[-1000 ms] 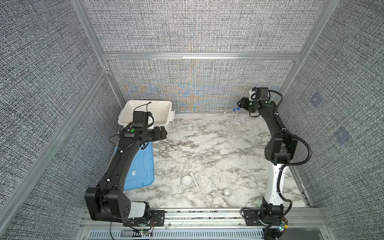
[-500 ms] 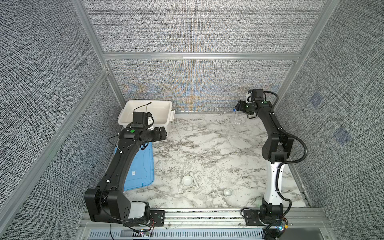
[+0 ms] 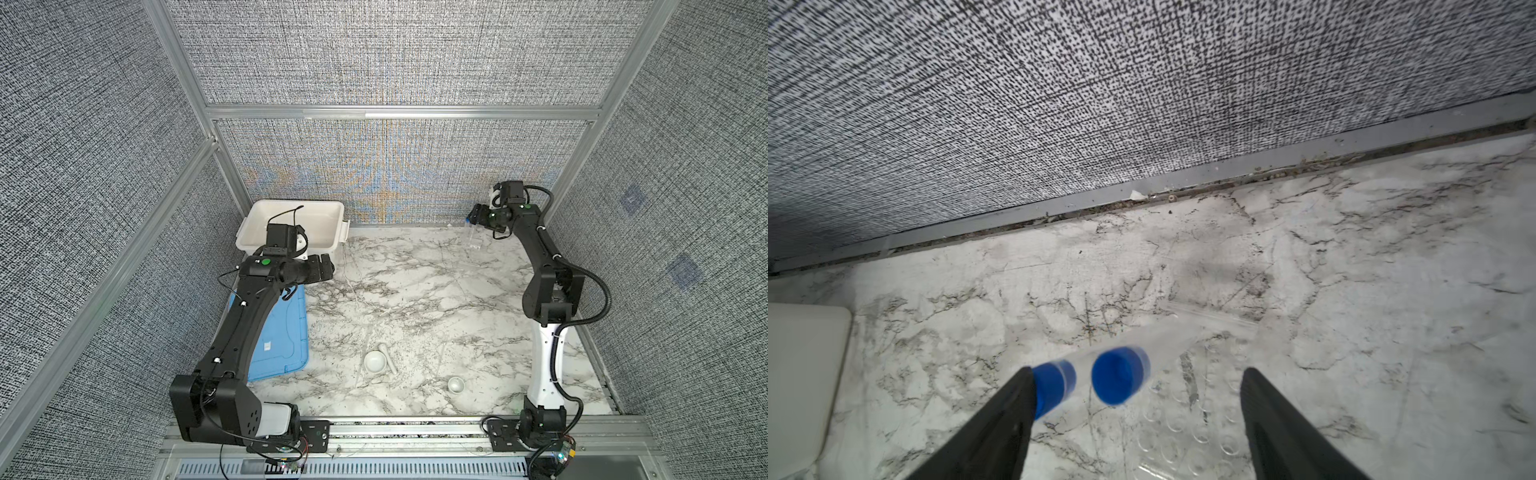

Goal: Organize the chemistry lab equipment

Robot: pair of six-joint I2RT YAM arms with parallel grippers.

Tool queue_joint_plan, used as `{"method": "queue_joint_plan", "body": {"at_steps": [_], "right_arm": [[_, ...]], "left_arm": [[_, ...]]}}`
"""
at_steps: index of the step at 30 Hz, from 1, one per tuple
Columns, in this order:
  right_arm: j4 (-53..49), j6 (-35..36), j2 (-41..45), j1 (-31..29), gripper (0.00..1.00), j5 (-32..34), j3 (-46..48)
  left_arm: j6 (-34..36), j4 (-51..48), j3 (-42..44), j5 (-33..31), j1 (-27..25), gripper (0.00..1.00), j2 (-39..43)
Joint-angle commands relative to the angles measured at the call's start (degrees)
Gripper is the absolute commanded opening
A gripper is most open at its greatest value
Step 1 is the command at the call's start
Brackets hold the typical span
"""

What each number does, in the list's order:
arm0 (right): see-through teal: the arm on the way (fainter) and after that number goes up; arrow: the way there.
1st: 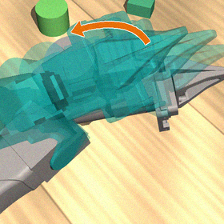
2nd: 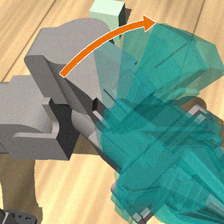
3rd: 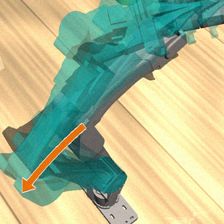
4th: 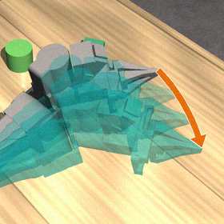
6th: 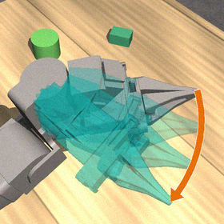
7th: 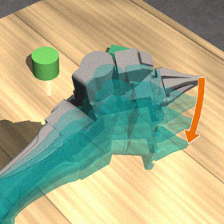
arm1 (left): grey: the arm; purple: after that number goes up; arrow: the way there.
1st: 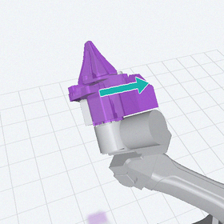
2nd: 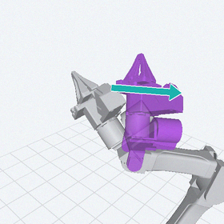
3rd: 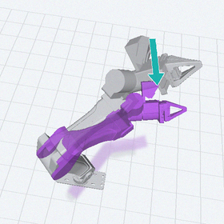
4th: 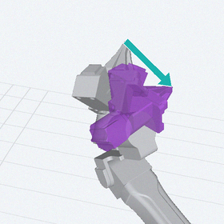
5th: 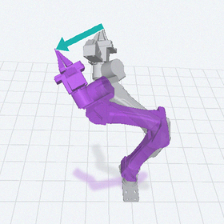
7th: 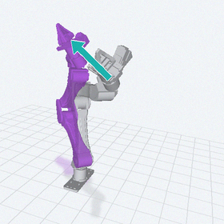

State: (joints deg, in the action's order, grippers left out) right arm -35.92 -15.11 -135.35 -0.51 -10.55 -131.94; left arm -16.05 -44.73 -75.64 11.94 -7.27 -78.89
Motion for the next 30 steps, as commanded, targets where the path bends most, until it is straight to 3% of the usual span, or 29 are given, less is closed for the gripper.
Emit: {"method": "queue_joint_plan", "body": {"at_steps": [1, 15, 30], "right_arm": [[-0.39, -0.48, -0.70, 0.07, 0.79, 1.53, -0.34], [0.64, -3.62, -0.91, 1.08, 0.79, 2.94, -0.76], [0.58, -2.64, -1.31, 1.60, 0.81, -0.62, -3.67]], "left_arm": [[0.76, 0.45, -0.39, -0.70, 0.05, 0.95, -0.12], [1.31, -0.10, -1.00, -1.00, 0.06, 0.95, -0.81], [1.19, 0.23, -0.71, -0.56, 0.05, 0.95, -0.76]]}}
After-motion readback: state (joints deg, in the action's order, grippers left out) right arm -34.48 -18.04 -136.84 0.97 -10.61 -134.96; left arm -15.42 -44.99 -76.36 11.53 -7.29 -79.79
